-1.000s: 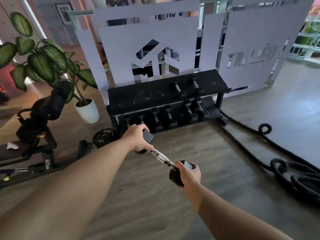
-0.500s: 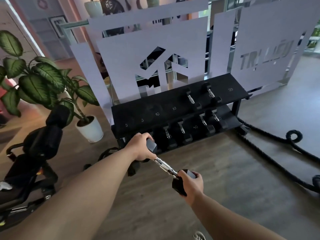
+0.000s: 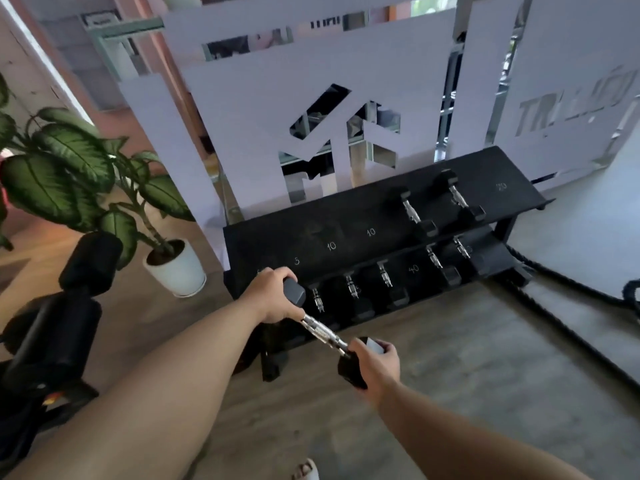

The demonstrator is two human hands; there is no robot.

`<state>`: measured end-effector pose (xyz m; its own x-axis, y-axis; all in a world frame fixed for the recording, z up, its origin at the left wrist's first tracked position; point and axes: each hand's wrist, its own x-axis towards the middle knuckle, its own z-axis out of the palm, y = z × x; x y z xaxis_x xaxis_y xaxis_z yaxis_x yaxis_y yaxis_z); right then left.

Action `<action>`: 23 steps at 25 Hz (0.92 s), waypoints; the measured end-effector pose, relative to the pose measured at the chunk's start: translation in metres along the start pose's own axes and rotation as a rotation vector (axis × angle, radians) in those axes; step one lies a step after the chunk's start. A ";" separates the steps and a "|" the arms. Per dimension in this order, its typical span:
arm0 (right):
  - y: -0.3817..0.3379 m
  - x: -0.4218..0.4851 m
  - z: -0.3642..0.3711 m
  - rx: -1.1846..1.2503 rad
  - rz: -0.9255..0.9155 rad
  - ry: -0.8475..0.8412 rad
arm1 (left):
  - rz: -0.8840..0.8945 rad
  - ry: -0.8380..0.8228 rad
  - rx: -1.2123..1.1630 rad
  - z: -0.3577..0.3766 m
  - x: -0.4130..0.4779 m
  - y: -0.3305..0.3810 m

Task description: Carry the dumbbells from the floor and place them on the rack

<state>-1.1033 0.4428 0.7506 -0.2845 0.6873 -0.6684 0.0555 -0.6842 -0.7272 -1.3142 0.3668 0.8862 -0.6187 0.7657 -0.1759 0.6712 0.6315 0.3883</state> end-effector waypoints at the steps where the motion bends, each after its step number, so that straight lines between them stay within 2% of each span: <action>1: -0.005 0.011 0.016 -0.008 -0.012 0.039 | 0.019 -0.005 0.002 -0.004 0.021 -0.008; 10: -0.059 0.086 0.144 0.127 -0.049 0.232 | 0.210 -0.087 0.046 -0.059 0.196 -0.043; 15: -0.089 0.124 0.161 0.189 -0.058 0.301 | 0.336 -0.132 0.120 -0.065 0.272 -0.017; 23: -0.145 0.257 0.160 0.234 0.022 0.392 | 0.390 -0.186 0.193 -0.023 0.419 0.041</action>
<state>-1.3376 0.6791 0.7091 0.1002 0.6818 -0.7246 -0.1731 -0.7052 -0.6875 -1.5553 0.7102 0.8493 -0.2337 0.9480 -0.2162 0.9135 0.2902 0.2850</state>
